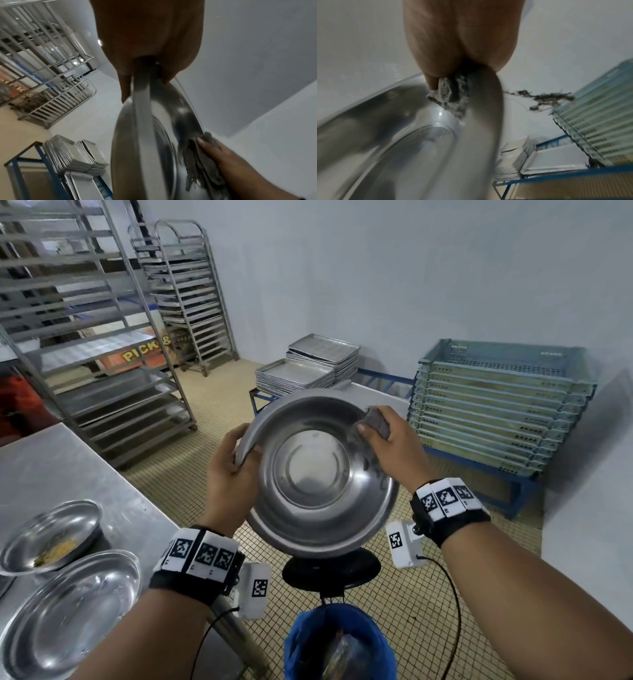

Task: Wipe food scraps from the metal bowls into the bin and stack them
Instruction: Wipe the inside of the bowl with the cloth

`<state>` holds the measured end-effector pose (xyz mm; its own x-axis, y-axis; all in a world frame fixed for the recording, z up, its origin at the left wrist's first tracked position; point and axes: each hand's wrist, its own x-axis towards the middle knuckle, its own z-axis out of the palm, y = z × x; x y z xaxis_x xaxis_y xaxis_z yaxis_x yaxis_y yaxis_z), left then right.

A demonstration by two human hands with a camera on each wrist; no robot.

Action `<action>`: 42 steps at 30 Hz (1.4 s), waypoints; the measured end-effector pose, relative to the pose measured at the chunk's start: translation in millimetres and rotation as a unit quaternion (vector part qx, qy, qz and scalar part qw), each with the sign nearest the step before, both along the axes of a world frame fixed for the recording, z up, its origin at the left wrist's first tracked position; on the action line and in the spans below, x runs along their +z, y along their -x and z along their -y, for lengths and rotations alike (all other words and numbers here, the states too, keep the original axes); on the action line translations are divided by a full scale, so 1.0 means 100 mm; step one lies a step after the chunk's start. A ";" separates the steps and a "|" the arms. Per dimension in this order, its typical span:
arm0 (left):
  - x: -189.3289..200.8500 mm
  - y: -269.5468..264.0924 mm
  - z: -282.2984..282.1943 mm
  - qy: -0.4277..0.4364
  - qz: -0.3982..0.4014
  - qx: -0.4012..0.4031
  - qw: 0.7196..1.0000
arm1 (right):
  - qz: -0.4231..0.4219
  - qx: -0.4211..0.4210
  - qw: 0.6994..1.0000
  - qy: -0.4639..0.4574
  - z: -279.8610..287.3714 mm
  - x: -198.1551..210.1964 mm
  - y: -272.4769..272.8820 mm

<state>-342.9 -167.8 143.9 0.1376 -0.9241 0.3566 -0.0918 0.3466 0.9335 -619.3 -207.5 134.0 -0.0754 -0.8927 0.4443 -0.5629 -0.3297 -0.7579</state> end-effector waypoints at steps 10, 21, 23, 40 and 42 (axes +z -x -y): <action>0.18 -0.12 0.26 0.027 0.258 -0.078 0.963 | -0.098 0.032 0.994 0.029 -0.01 0.17 0.06; 0.18 -0.05 0.35 0.062 0.173 -0.089 0.979 | -0.094 0.028 0.993 0.067 -0.02 0.19 0.07; 0.16 -0.05 0.35 0.052 0.140 -0.072 0.986 | -0.047 0.012 0.997 0.051 0.00 0.14 0.10; 0.26 0.07 0.30 0.094 0.198 -0.075 0.973 | -0.135 0.000 0.989 0.053 0.12 0.22 0.09; 0.28 0.13 0.29 0.099 0.222 -0.097 0.965 | -0.228 0.019 0.970 0.088 0.16 0.41 0.02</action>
<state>-355.8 -197.0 171.9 -0.2379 -0.8253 0.5120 -0.3837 0.5642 0.7311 -620.8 -223.8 174.9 0.1956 -0.7989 0.5688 -0.8113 -0.4576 -0.3637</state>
